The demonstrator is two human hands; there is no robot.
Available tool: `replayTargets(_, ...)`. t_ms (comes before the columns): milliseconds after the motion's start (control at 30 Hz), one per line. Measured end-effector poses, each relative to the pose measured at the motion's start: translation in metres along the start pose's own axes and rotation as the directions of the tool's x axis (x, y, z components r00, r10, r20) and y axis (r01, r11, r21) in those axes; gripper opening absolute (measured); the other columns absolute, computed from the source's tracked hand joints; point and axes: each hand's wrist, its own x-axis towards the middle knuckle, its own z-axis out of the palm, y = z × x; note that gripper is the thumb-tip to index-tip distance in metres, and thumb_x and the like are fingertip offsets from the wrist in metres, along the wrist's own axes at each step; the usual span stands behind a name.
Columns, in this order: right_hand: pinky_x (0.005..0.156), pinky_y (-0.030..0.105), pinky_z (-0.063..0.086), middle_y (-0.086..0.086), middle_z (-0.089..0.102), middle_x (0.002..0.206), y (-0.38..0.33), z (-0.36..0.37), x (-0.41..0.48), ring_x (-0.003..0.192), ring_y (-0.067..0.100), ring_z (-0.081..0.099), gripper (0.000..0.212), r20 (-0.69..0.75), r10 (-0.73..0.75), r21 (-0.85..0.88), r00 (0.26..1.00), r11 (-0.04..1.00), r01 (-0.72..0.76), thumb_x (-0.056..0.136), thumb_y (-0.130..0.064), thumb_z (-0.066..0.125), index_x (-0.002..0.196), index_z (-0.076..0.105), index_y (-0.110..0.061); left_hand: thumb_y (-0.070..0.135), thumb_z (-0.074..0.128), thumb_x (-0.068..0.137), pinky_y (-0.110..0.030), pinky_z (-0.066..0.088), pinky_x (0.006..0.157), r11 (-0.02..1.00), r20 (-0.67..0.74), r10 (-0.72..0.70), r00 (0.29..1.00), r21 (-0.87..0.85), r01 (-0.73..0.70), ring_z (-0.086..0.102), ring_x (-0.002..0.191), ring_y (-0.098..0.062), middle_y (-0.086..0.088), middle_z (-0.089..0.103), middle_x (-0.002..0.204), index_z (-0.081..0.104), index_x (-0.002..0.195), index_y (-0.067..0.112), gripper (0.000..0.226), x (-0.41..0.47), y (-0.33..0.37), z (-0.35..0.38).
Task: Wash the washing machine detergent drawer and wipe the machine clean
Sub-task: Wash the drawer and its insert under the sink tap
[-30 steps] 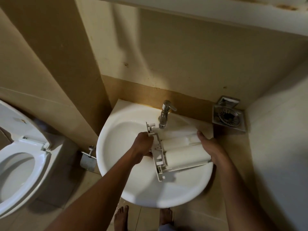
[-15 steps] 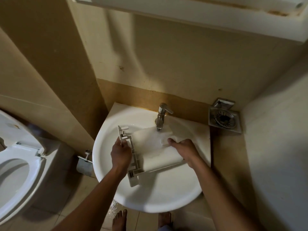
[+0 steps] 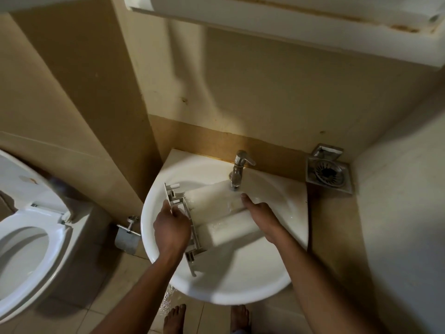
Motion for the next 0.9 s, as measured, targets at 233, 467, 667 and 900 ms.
replayTargets(233, 0.093, 0.045, 0.052, 0.016, 0.073, 0.105, -0.007, 0.008, 0.030, 0.102, 0.028, 0.068, 0.102, 0.169, -0.095, -0.039, 0.981, 0.994, 0.103, 0.061, -0.096, 0.045, 0.100, 0.071, -0.005, 0.007, 0.044, 0.088, -0.041, 0.053, 0.054, 0.961, 0.069, -0.210, 0.975, -0.166, 0.219, 0.060, 0.062, -0.023, -0.015, 0.063, 0.077, 0.057, 0.106, 0.003, 0.022, -0.013, 0.006, -0.010)
replayTargets(467, 0.082, 0.033, 0.057, 0.006, 0.075, 0.099, -0.003, -0.001, 0.040, 0.096, 0.023, 0.069, 0.013, 0.196, -0.219, 0.269, 0.956, 0.949, 0.162, 0.094, -0.016, 0.062, 0.097, 0.075, -0.015, 0.007, 0.041, 0.088, -0.055, 0.063, 0.067, 0.777, 0.294, -0.386, 0.874, -0.407, 0.480, 0.070, 0.091, -0.039, -0.021, 0.069, 0.104, 0.056, 0.114, 0.010, 0.030, -0.028, -0.001, -0.007)
replayTargets(667, 0.080, 0.029, 0.053, 0.004, 0.074, 0.100, -0.005, 0.008, 0.042, 0.094, 0.017, 0.068, 0.017, 0.205, -0.278, 0.271, 0.938, 0.938, 0.218, 0.090, -0.011, 0.062, 0.099, 0.076, -0.015, -0.003, 0.037, 0.095, -0.043, 0.061, 0.064, 0.672, 0.298, -0.400, 0.866, -0.547, 0.499, 0.070, 0.087, -0.036, -0.015, 0.072, 0.092, 0.064, 0.103, 0.013, 0.032, -0.048, -0.002, -0.008)
replayTargets(900, 0.094, 0.042, 0.048, 0.004, 0.073, 0.117, -0.017, -0.016, 0.058, 0.112, 0.023, 0.066, 0.038, 0.449, -0.146, 0.106, 0.882, 0.988, 0.110, 0.081, -0.024, 0.079, 0.118, 0.070, -0.019, -0.004, 0.040, 0.093, -0.052, 0.062, 0.072, 0.615, 0.329, -0.402, 0.855, -0.594, 0.518, 0.069, 0.086, -0.039, -0.022, 0.070, 0.093, 0.061, 0.117, 0.004, 0.033, -0.055, -0.010, -0.014)
